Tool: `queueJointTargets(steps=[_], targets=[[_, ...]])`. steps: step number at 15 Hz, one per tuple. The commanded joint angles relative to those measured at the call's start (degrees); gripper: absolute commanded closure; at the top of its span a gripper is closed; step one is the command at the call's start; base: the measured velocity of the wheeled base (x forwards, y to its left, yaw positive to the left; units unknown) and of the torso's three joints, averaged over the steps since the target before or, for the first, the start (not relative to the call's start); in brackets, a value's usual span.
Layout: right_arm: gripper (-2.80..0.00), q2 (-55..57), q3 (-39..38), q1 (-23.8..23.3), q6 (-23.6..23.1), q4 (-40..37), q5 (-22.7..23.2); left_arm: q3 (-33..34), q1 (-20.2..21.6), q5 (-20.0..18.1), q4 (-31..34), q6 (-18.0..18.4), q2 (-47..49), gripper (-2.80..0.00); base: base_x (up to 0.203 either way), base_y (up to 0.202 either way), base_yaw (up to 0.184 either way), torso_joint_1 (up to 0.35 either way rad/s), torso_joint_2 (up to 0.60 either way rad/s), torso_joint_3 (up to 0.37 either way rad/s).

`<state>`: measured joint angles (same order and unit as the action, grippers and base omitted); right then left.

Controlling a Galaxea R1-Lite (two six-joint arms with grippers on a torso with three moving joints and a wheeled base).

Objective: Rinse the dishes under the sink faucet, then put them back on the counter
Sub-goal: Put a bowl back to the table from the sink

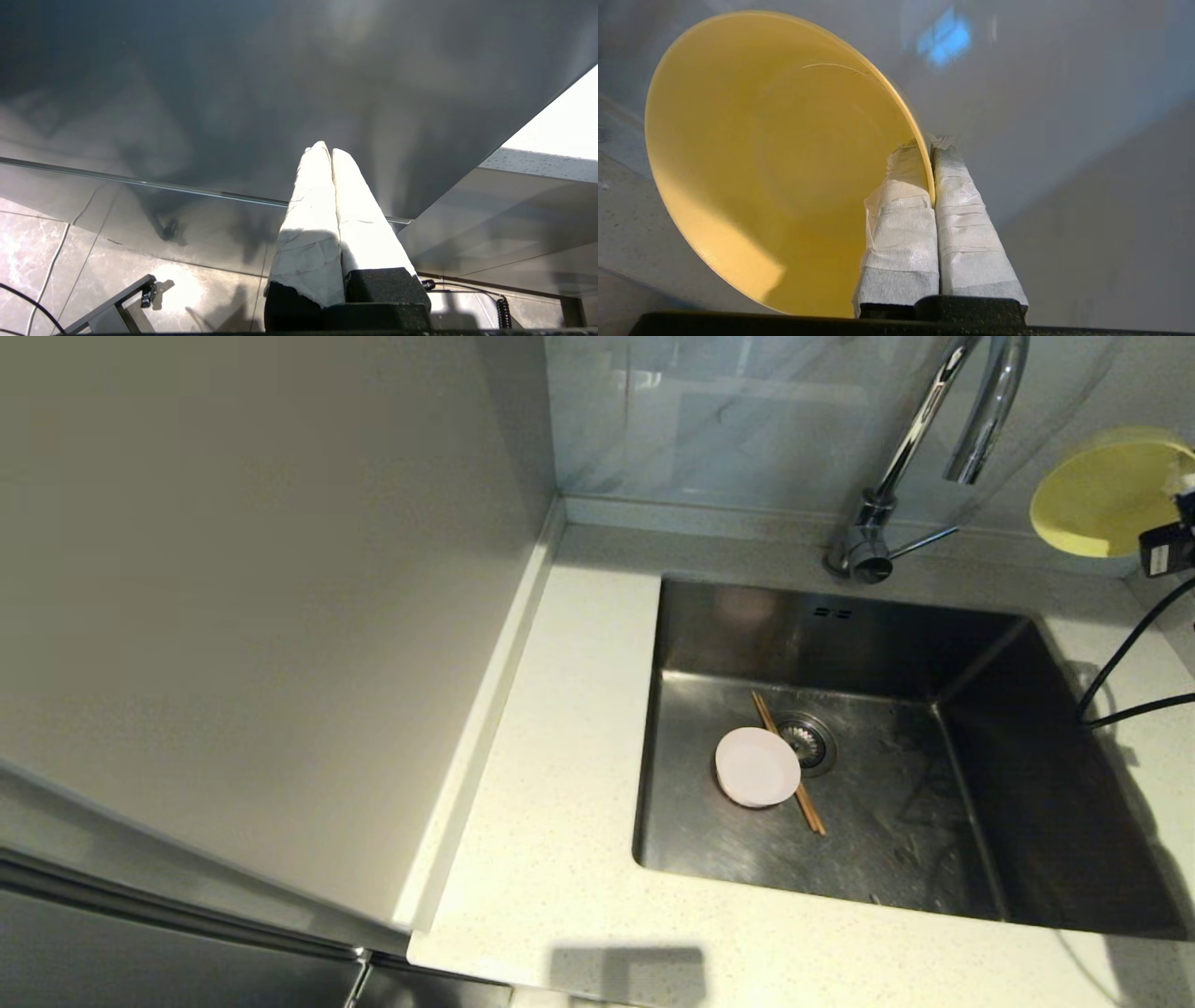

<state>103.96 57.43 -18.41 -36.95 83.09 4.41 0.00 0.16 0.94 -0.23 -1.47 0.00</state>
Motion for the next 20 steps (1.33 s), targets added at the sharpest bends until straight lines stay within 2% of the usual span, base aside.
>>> queueJointTargets(steps=[1, 2, 4, 6, 9, 10, 13, 16, 20], targets=[[0.00, -1.6, 2.2, -0.2, 4.4, -13.7, -7.5, 0.0, 0.0, 0.0, 0.0, 0.0, -0.2, 0.00, 0.000, 0.000, 0.000, 0.000, 0.00, 0.000], [0.00, -2.2, 5.2, -0.9, 7.9, -26.8, -10.2, 0.0, 0.0, 0.0, 0.0, 0.0, -0.2, 0.00, 0.000, 0.000, 0.000, 0.000, 0.00, 0.000], [0.00, -2.9, 15.8, -2.5, 15.9, -55.3, -12.5, 0.0, 0.0, 0.0, 0.0, 0.0, -0.2, 0.00, 0.000, 0.000, 0.000, 0.000, 0.00, 0.000], [0.00, -1.7, 33.0, -4.1, 25.4, -81.8, -12.6, 0.0, 0.0, 0.0, 0.0, 0.0, -0.2, 0.00, 0.000, 0.000, 0.000, 0.000, 0.00, 0.000], [0.00, 4.7, 52.8, -8.1, 36.1, -107.4, -10.8, 0.0, 0.0, 0.0, 0.0, 0.0, -0.2, 0.00, 0.000, 0.000, 0.000, 0.000, 0.00, 0.000], [0.00, 7.7, 55.7, -10.8, 38.6, -111.7, -10.2, 0.0, 0.0, 0.0, 0.0, 0.0, -0.2, 0.00, 0.000, 0.000, 0.000, 0.000, 0.00, 0.000], [0.00, 13.0, 56.1, -16.2, 40.2, -114.6, -9.7, 0.0, 0.0, 0.0, 0.0, 0.0, -0.2, 0.00, 0.000, 0.000, 0.000, 0.000, 0.00, 0.000], [0.00, 15.3, 56.1, -18.3, 40.7, -115.9, -9.6, 0.0, 0.0, 0.0, 0.0, 0.0, -0.2, 0.00, 0.000, 0.000, 0.000, 0.000, 0.00, 0.000], [0.00, 15.9, 56.1, -18.4, 40.7, -116.0, -9.4, 0.0, 0.0, 0.0, 0.0, 0.0, -0.2, 0.00, 0.000, 0.000, 0.000, 0.000, 0.00, 0.000]])
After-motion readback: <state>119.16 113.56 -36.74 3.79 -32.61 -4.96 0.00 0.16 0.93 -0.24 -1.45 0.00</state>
